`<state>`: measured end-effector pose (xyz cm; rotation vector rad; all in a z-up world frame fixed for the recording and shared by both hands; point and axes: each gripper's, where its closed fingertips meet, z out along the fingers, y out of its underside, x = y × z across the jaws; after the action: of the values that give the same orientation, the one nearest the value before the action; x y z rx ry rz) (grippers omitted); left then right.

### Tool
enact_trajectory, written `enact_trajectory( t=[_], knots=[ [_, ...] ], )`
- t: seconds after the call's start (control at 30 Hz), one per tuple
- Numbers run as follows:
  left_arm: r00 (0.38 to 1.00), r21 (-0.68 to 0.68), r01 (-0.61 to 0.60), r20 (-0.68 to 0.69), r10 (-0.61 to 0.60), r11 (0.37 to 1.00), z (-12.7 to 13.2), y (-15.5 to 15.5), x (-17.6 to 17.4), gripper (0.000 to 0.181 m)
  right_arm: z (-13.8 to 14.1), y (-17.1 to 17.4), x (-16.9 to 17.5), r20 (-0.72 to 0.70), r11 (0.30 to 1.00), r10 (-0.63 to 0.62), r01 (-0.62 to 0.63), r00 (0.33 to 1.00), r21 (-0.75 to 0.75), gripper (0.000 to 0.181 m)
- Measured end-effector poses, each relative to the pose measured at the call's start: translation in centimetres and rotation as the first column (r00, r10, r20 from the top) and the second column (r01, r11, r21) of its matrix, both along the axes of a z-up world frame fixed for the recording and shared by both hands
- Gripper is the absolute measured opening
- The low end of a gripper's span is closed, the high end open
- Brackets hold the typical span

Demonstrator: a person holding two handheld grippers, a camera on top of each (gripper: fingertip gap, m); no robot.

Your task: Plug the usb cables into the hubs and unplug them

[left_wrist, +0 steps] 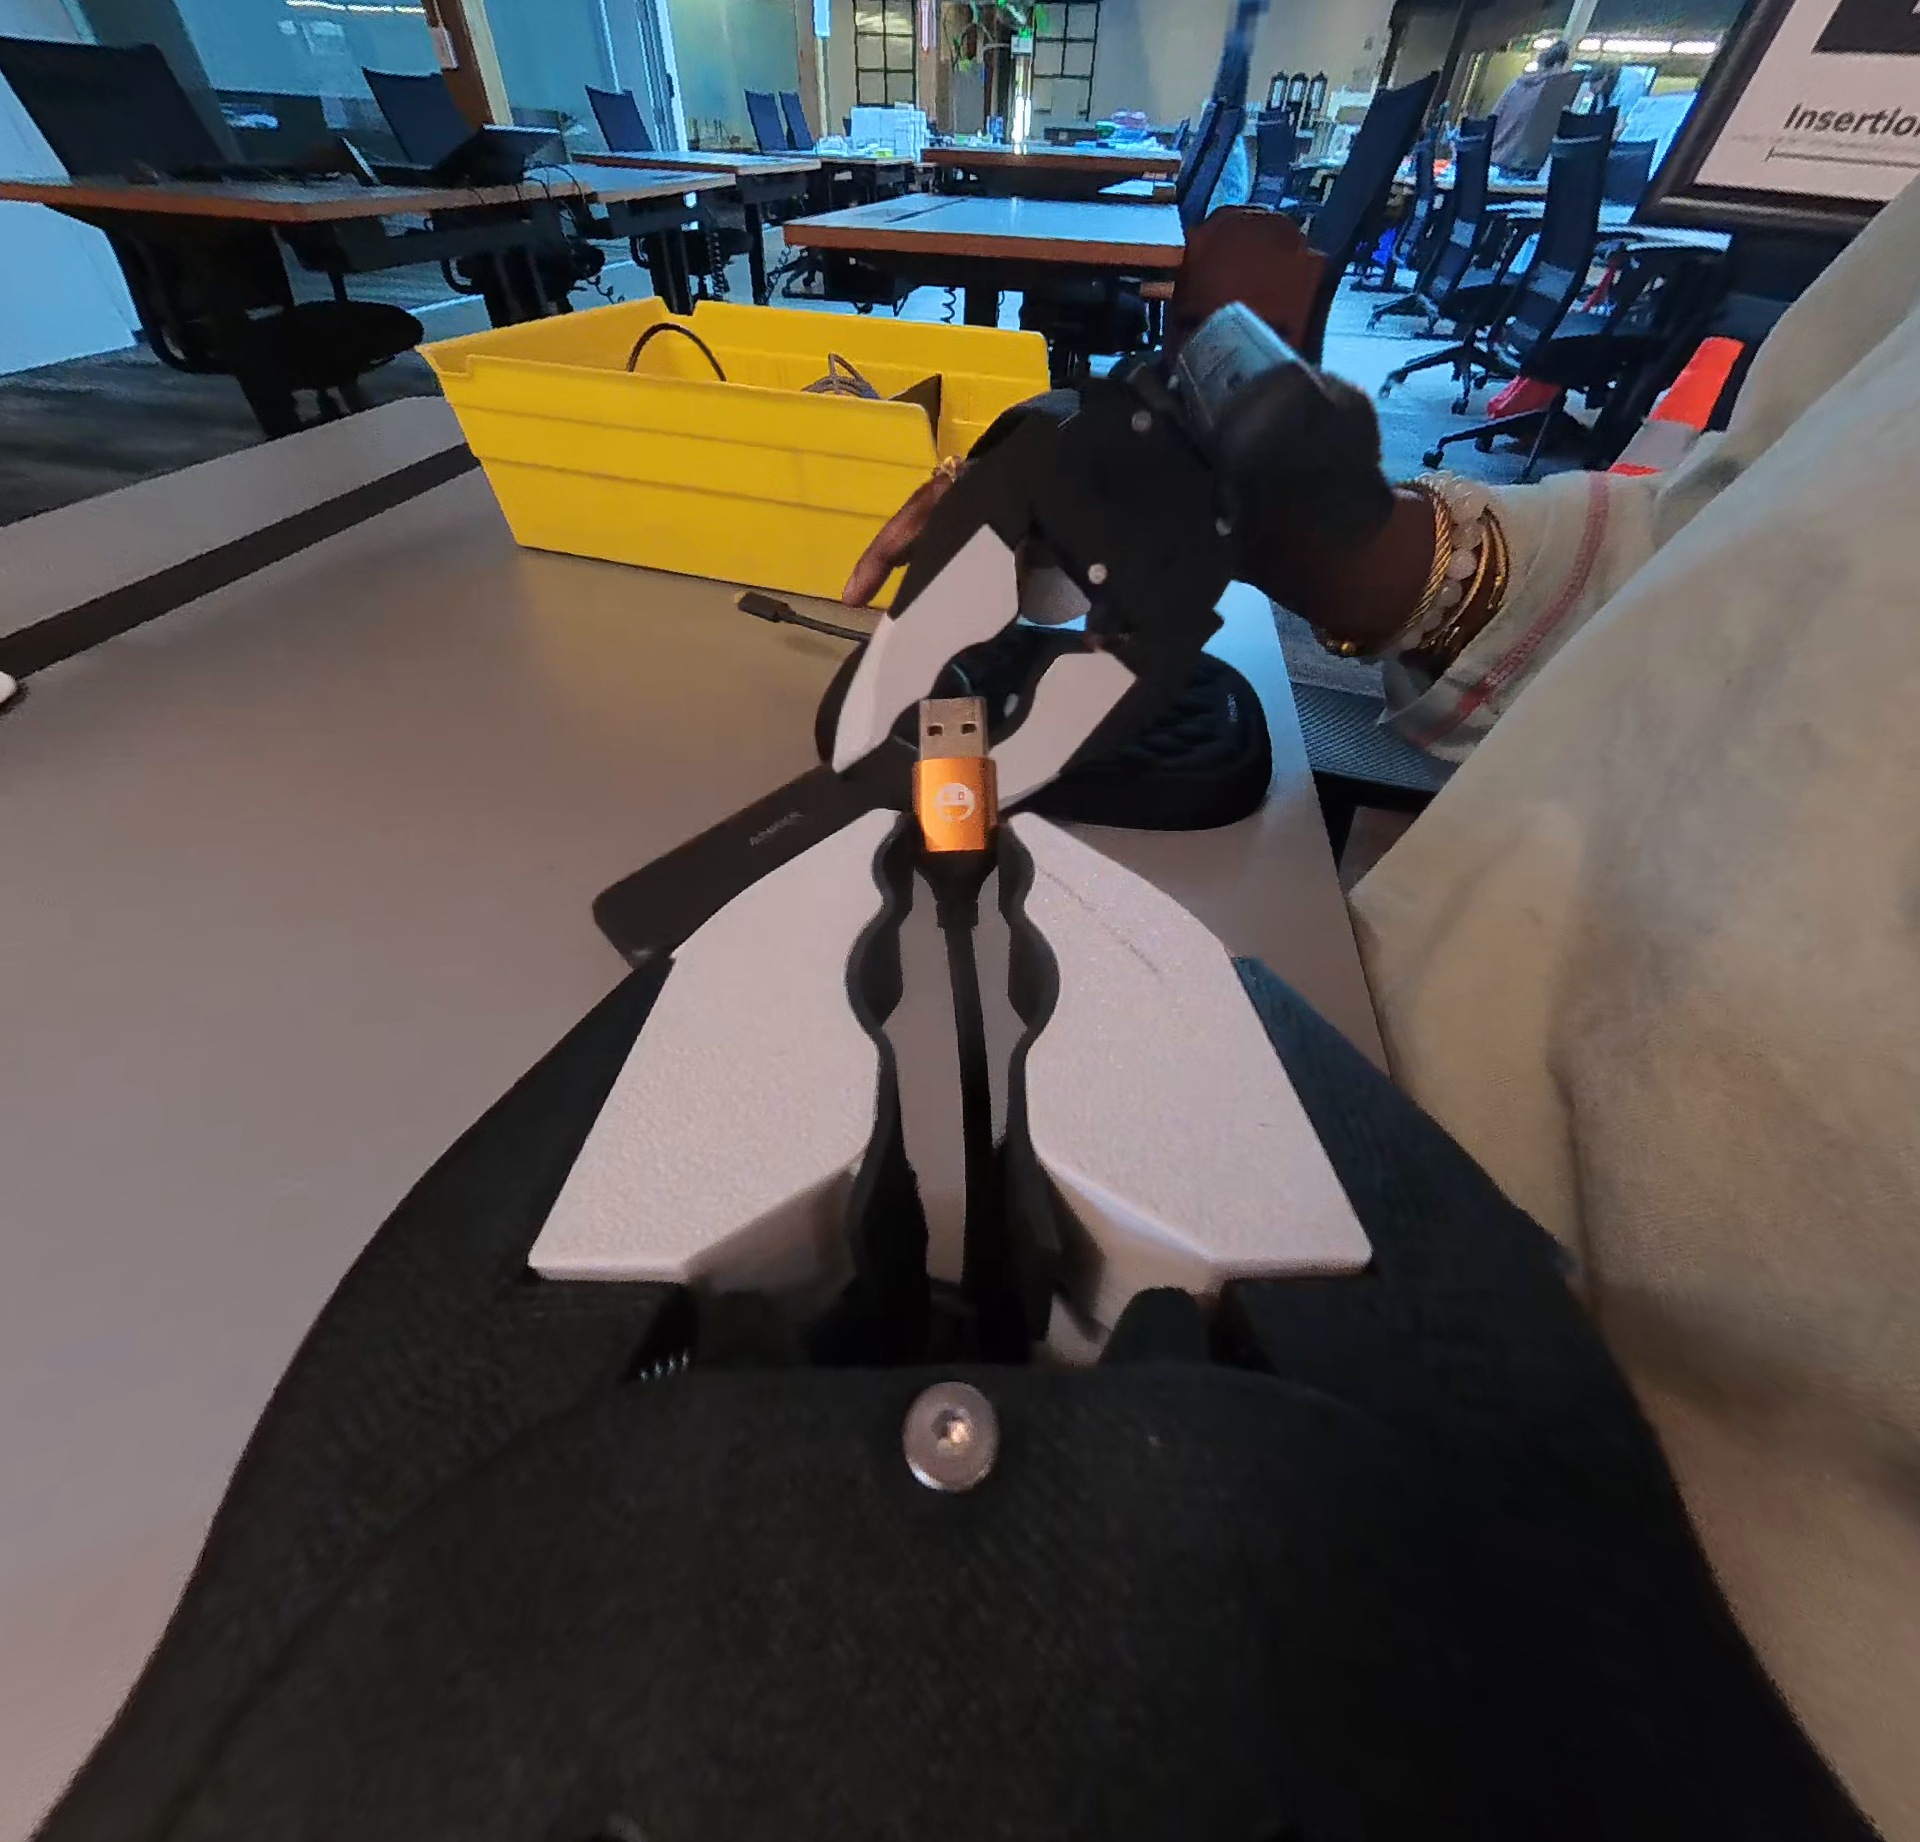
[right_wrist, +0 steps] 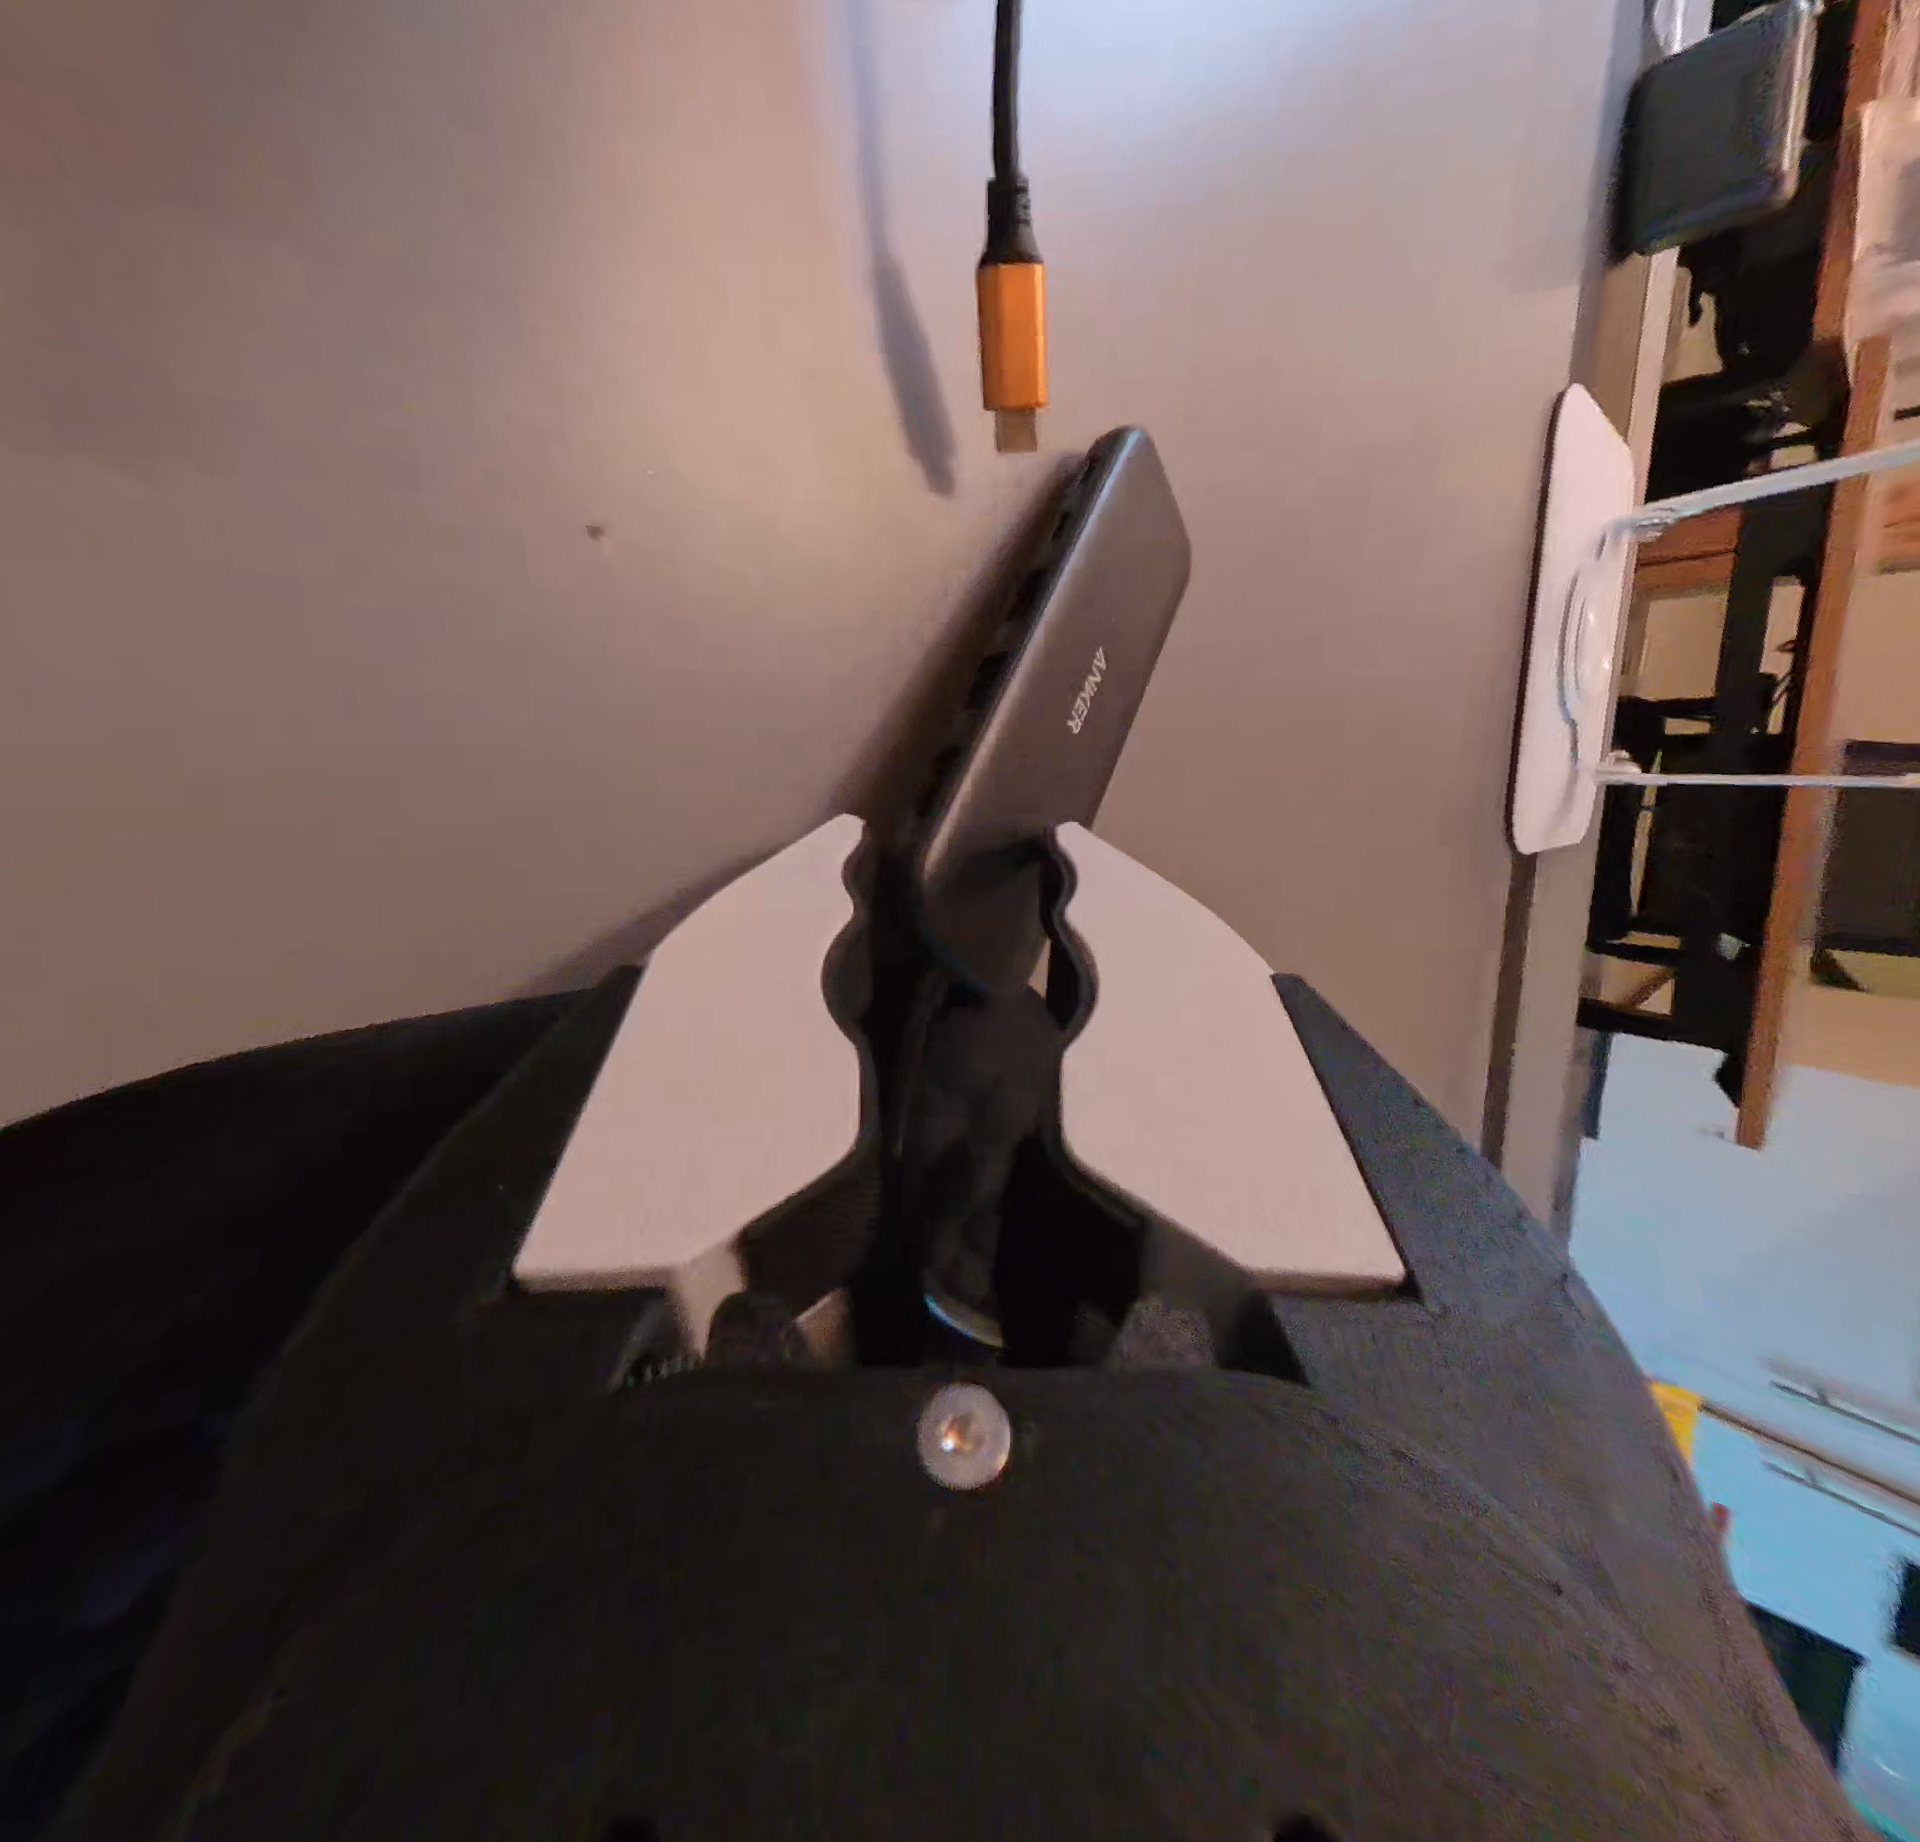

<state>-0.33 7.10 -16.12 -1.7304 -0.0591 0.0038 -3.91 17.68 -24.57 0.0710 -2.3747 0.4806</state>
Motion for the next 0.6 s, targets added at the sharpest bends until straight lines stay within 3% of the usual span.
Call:
enact_trajectory(
  t=[0.23, 0.5, 0.6],
  knots=[
    [1.0, 0.006, 0.002, 0.015, -0.002, 1.0, 0.0, 0.0, -0.1, 0.015, 3.2, 0.3, -0.8, 0.114, 0.945, -0.069, 0.101, 0.991, -0.311, 0.013],
    [0.999, 0.027, 0.008, 0.038, -0.009, 1.0, 0.2, -0.2, -0.2, 0.015, 3.7, 0.6, -0.4, 0.102, 0.936, -0.043, 0.076, 0.994, -0.344, 0.013],
    [0.998, 0.108, 0.029, 0.046, -0.035, 0.994, 1.4, -0.7, 0.0, 0.015, 3.5, 0.6, 0.0, 0.085, 0.944, -0.025, 0.051, 0.996, -0.325, 0.013]
  ],
)
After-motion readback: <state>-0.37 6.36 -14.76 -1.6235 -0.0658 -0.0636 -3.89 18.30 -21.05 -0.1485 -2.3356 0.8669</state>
